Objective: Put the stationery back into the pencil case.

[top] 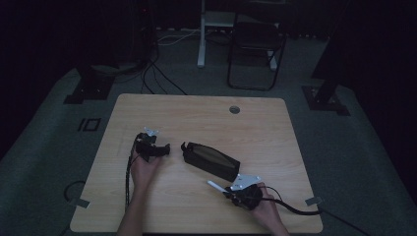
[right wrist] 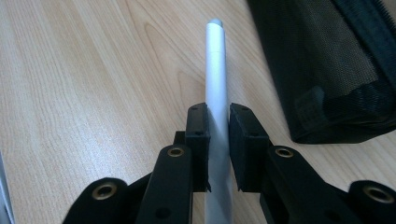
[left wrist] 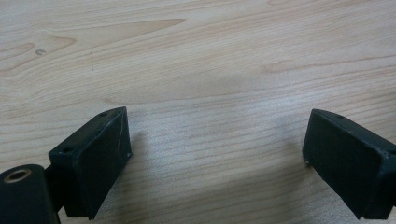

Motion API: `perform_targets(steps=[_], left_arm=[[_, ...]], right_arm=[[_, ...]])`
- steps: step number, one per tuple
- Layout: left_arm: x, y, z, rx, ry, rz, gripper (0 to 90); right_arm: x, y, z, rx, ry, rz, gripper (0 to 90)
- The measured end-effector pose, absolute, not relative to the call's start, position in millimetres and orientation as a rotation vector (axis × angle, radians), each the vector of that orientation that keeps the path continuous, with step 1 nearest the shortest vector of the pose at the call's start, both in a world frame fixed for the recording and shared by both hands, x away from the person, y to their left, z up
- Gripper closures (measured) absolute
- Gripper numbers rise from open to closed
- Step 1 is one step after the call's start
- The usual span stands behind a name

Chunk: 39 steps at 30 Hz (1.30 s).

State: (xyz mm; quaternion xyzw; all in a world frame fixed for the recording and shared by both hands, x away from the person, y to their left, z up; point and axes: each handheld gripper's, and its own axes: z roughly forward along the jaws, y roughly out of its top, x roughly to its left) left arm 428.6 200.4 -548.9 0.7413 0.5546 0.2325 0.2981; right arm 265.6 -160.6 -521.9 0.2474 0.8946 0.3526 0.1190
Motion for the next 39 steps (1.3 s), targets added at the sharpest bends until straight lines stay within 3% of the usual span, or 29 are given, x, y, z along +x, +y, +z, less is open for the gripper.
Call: perform_targets(steps=[39], left_arm=[[428.6,200.4,-548.8,1.97,1.474,0.617,8.1]], right_arm=[[260.8,-179.5,-487.4,0.701,2.519,1.106,79.0]])
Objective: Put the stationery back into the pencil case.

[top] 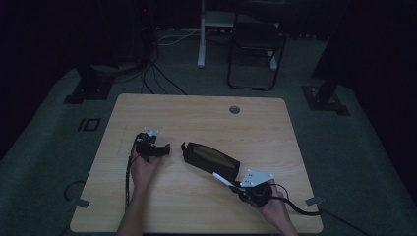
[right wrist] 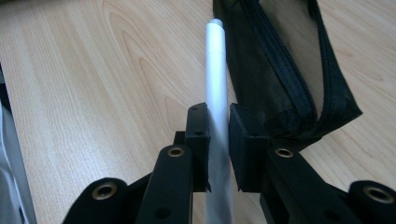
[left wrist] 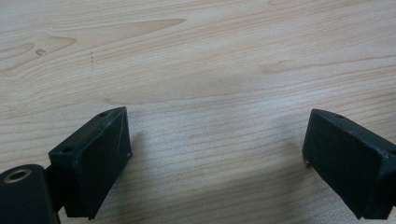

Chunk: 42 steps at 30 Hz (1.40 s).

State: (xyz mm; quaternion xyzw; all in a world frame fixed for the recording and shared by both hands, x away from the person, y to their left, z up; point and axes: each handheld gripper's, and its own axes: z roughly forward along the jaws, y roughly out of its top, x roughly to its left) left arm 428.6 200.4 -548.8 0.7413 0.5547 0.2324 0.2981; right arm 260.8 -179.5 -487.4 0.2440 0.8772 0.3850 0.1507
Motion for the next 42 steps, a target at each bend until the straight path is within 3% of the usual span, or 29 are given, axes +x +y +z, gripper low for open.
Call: perform_targets(steps=[42], left_arm=[[428.6,200.4,-548.8,1.97,1.473,0.618,8.1]], right_arm=[[256.6,-200.0,-455.1,0.712,2.45,1.172,78.9]])
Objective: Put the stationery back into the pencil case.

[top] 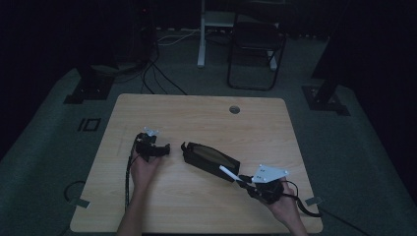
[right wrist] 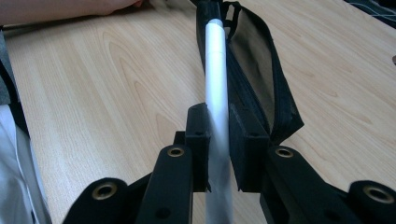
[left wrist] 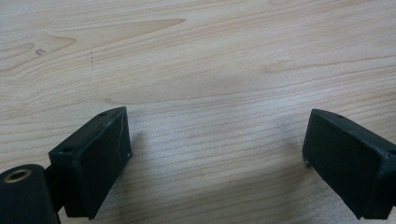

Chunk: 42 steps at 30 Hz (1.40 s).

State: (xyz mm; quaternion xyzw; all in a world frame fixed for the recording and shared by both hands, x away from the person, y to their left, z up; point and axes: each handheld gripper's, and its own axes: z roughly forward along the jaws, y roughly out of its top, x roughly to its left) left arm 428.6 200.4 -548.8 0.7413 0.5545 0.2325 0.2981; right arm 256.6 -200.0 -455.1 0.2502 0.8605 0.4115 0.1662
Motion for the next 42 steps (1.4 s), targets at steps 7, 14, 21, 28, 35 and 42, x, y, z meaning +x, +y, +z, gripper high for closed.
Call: perform_targets(steps=[7,14,21,28,35,42], left_arm=[[428.5,200.3,-548.8,1.969,1.475,0.618,8.1],[428.5,200.3,-548.8,1.969,1.474,0.618,8.1],[428.5,200.3,-548.8,1.969,1.475,0.618,8.1],[428.5,200.3,-548.8,1.969,1.474,0.618,8.1],[428.5,200.3,-548.8,1.97,1.474,0.618,8.1],[428.5,200.3,-548.8,1.969,1.475,0.618,8.1]], right_arm=[[256.5,-203.9,-448.9,0.71,2.432,1.18,78.9],[258.9,-208.7,-441.3,0.715,2.424,1.18,79.0],[260.4,-210.8,-435.8,0.711,2.415,1.186,78.9],[262.0,-212.1,-431.0,0.706,2.408,1.186,79.0],[265.2,-211.1,-424.0,0.684,2.401,1.173,78.9],[268.0,-210.9,-418.1,0.668,2.391,1.172,78.9]])
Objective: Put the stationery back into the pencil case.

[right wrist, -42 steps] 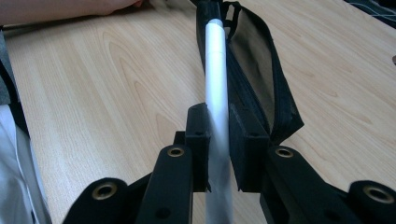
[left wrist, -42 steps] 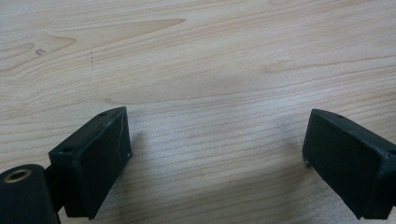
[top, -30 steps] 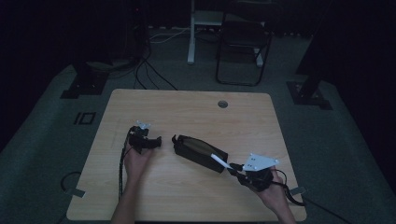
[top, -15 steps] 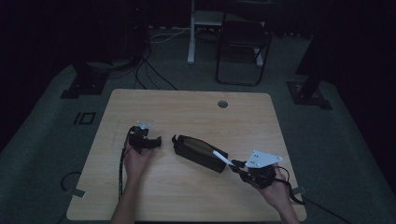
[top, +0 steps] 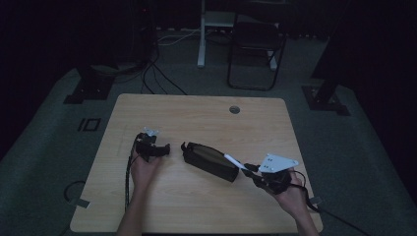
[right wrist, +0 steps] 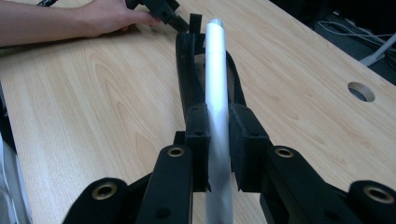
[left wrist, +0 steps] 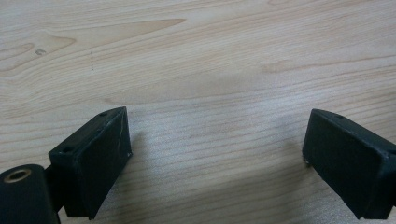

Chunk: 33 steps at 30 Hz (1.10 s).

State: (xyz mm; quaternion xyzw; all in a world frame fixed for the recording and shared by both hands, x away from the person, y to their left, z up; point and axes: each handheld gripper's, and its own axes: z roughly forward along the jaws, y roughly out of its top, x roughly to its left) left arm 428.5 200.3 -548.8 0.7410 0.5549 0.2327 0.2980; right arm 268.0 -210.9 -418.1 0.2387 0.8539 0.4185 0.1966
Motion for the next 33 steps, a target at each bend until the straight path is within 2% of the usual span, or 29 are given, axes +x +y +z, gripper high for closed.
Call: perform_targets(steps=[33], left_arm=[[428.5,200.3,-548.8,1.969,1.475,0.618,8.1]], right_arm=[[286.5,-211.2,-400.9,0.658,2.357,1.223,78.9]])
